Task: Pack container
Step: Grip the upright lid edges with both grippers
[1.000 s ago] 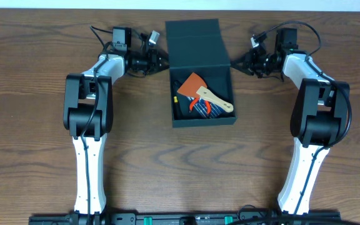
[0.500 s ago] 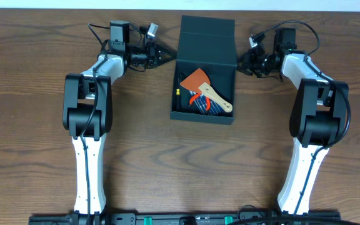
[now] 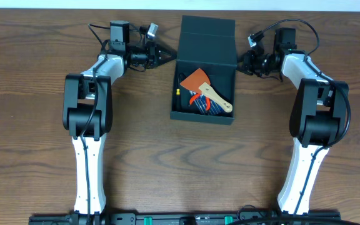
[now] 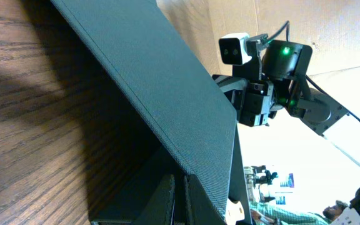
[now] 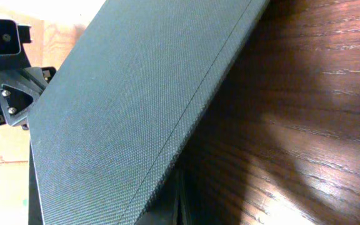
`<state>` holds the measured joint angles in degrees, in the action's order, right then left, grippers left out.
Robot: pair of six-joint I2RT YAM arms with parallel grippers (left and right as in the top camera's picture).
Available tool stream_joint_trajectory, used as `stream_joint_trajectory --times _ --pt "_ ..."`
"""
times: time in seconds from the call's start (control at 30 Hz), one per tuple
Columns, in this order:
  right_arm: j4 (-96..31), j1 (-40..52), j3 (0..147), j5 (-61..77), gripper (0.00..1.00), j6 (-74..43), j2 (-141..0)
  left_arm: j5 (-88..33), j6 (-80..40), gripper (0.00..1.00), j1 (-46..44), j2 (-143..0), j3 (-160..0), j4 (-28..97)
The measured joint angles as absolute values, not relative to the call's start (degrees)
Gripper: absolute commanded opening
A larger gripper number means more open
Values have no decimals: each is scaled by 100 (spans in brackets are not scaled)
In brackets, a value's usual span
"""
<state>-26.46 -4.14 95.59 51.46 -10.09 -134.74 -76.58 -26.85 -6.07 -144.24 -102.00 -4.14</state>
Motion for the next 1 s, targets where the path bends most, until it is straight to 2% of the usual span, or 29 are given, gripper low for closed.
stream_joint_trajectory --times 0.33,1.0 --pt "-2257 -410 9548 5330 1 -624 -13476 -7940 -2657 6 -563 -14424 -10200 -617" --pt "-1334 -405 9555 6095 1 -587 -13522 -8112 -2657 6 -480 -14424 -10200 -642"
